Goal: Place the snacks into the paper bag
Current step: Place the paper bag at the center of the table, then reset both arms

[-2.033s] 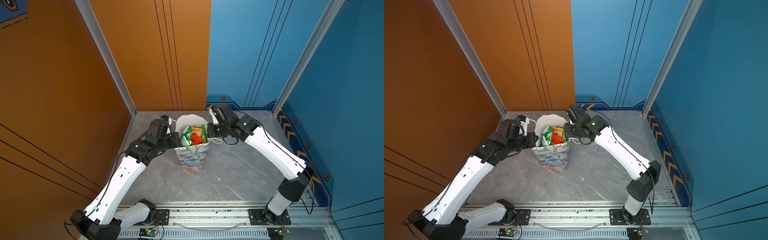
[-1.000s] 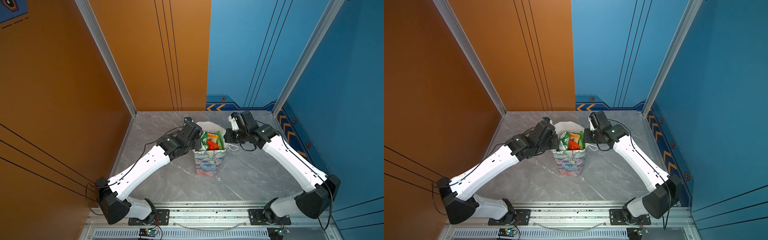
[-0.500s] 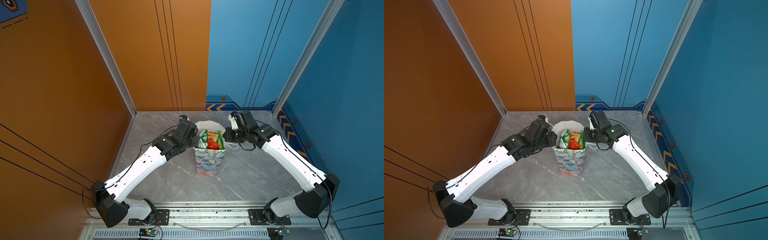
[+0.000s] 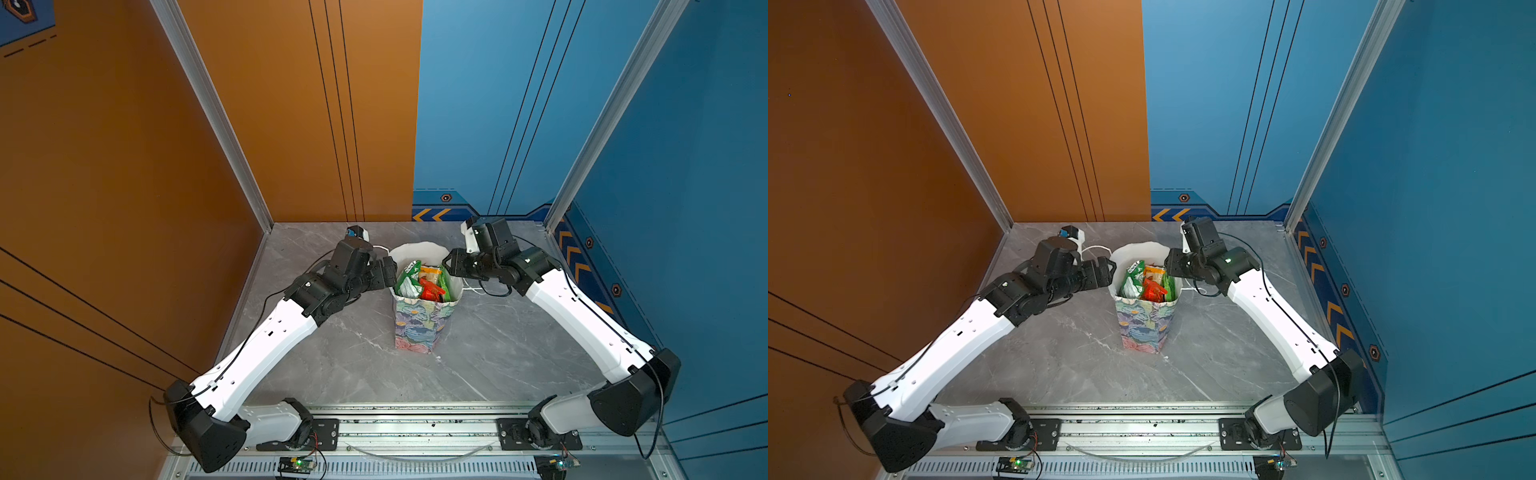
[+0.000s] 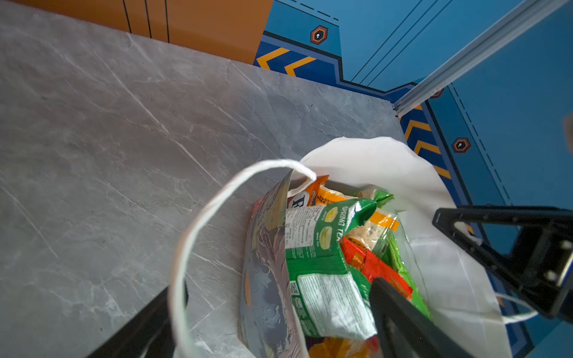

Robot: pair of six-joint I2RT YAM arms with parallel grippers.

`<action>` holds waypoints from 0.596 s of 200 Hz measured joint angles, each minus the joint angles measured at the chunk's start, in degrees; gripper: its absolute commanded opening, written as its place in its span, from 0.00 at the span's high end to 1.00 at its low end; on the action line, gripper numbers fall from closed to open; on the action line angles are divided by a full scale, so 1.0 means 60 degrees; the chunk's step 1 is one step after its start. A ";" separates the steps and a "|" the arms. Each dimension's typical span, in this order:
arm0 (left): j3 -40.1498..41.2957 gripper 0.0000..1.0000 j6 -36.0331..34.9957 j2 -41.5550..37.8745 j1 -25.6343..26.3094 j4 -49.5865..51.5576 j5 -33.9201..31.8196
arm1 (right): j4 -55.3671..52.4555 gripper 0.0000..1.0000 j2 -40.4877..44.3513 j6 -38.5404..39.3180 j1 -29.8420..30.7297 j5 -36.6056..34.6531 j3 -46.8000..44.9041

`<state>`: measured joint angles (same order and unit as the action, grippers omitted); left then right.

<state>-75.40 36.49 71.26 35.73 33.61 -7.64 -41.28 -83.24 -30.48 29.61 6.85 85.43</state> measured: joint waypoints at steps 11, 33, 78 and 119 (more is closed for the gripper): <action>0.0062 0.02 -0.0117 -0.0168 -0.0066 -0.0058 0.0076 | 0.0000 0.50 0.0007 0.0004 -0.0007 0.0000 0.0000; 0.0186 0.02 -0.0324 -0.0572 -0.0237 -0.0226 0.0157 | 0.0004 0.48 0.0007 0.0004 -0.0007 0.0000 0.0000; 0.0914 0.02 -0.0474 -0.1563 -0.0874 -0.0907 0.0171 | 0.0004 0.39 0.0011 0.0007 -0.0029 -0.0018 0.0000; 0.1894 0.02 -0.0470 -0.2149 -0.1253 -0.1504 -0.0189 | 0.0036 0.28 0.0091 0.0015 -0.0153 -0.0171 0.0069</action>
<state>-64.03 33.67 58.37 28.21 24.58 -8.78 -41.06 -82.70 -30.39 28.69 5.82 85.84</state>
